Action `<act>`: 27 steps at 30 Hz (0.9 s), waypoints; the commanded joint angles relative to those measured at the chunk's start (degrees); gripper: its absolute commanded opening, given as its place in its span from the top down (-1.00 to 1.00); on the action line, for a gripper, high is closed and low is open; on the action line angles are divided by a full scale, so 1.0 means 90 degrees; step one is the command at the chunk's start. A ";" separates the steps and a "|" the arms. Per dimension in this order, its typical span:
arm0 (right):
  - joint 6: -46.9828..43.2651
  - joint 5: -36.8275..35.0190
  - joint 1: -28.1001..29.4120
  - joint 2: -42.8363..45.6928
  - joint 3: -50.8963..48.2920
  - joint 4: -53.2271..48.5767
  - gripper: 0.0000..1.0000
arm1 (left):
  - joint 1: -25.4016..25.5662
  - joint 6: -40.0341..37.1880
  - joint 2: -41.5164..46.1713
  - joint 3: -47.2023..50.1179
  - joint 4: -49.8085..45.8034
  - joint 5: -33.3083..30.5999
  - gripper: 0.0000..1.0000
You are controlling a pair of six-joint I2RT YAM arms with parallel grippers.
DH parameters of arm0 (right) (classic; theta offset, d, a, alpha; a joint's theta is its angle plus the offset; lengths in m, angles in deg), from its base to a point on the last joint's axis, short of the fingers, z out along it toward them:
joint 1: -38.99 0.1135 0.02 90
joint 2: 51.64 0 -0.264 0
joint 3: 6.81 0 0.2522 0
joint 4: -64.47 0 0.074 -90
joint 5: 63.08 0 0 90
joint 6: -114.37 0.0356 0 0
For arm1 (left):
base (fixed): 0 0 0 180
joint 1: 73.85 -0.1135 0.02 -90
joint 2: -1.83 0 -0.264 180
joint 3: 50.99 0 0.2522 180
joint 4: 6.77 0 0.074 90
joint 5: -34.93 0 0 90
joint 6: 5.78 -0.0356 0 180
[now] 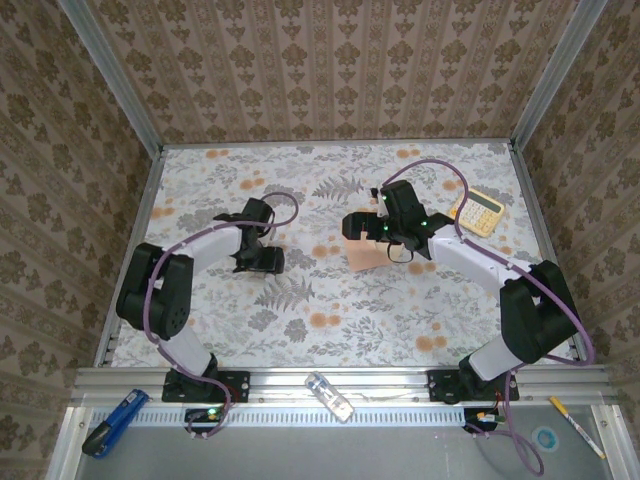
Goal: Place the letter into the envelope and seal it
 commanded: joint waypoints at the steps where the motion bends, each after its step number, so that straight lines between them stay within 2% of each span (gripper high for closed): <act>1: -0.0076 -0.0219 -0.0015 -0.0050 0.0011 -0.0117 -0.98 | 0.0028 -0.0016 -0.0100 -0.0190 0.0081 -0.0170 -0.25; 15: -0.0023 -0.0258 -0.0076 -0.0091 -0.0032 -0.0161 -0.98 | 0.0094 -0.0045 -0.0373 -0.0379 0.0154 -0.0061 0.12; 19: -0.0001 -0.0256 -0.0096 -0.0092 -0.0063 -0.0150 -0.98 | 0.0103 -0.0044 -0.0360 -0.0366 0.0133 -0.0058 0.29; 27: 0.0012 -0.0248 -0.0136 -0.0092 -0.0109 -0.0130 -0.98 | 0.0119 -0.0031 -0.0368 -0.0306 0.0053 -0.0006 0.39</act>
